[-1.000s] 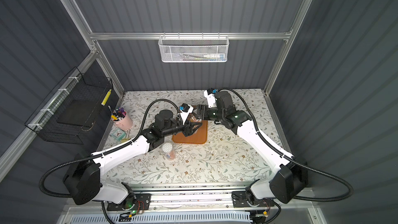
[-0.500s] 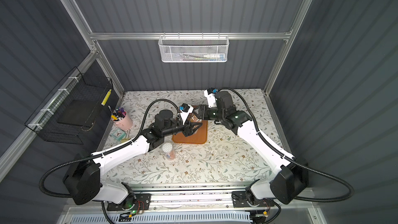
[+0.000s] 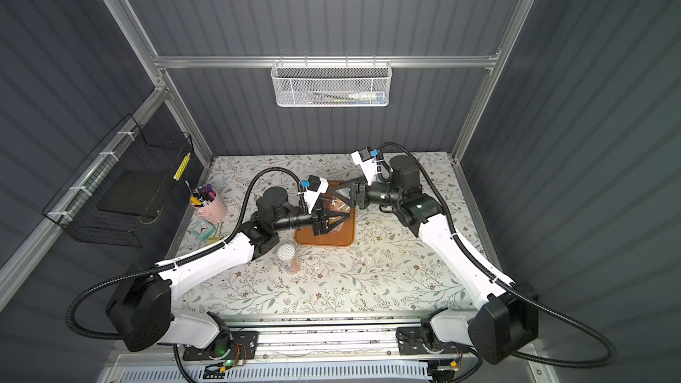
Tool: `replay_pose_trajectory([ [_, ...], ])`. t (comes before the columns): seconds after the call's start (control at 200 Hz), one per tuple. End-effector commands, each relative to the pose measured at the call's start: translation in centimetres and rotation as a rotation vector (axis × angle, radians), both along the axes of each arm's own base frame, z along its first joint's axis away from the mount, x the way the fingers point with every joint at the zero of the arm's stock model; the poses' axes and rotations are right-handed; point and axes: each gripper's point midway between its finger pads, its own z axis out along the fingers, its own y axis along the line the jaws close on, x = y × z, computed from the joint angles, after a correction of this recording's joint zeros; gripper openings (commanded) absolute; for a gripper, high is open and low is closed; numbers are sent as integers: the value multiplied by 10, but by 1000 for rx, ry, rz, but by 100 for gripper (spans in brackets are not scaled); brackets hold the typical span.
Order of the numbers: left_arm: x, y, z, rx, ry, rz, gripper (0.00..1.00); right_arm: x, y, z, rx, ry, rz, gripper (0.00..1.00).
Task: Pour the candies out of the jar
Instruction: Unscrew the lid from the jar.
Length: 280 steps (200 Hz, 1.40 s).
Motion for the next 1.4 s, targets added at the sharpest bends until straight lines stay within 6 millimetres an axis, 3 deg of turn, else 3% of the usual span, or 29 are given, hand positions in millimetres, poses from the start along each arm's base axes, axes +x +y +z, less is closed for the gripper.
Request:
replay_pose_trajectory([
  [0.0,-16,-4,10,-11,-38,-65,0,-35,14,28,59,-63,179,50],
  [0.105,-6,-2,4,30,-51,-7,0,-33,12,27,44,-54,147,62],
  [0.23,9,3,-1,74,-71,90,0,-15,6,10,-16,-5,33,79],
  [0.44,30,15,-7,119,-104,238,0,4,-7,-12,-70,110,-135,84],
  [0.735,41,17,-14,163,-119,300,0,14,-11,-26,-140,176,-268,77],
  [1.071,36,17,-16,163,-112,287,0,21,-2,-21,-133,165,-262,51],
  [1.151,18,10,-13,121,-129,186,0,12,5,-10,-108,98,-182,49],
  [1.271,-7,2,-6,67,-146,32,0,-21,16,14,-35,-61,41,46],
  [1.396,-26,-2,4,20,-117,-102,0,-40,14,34,22,-133,167,43],
])
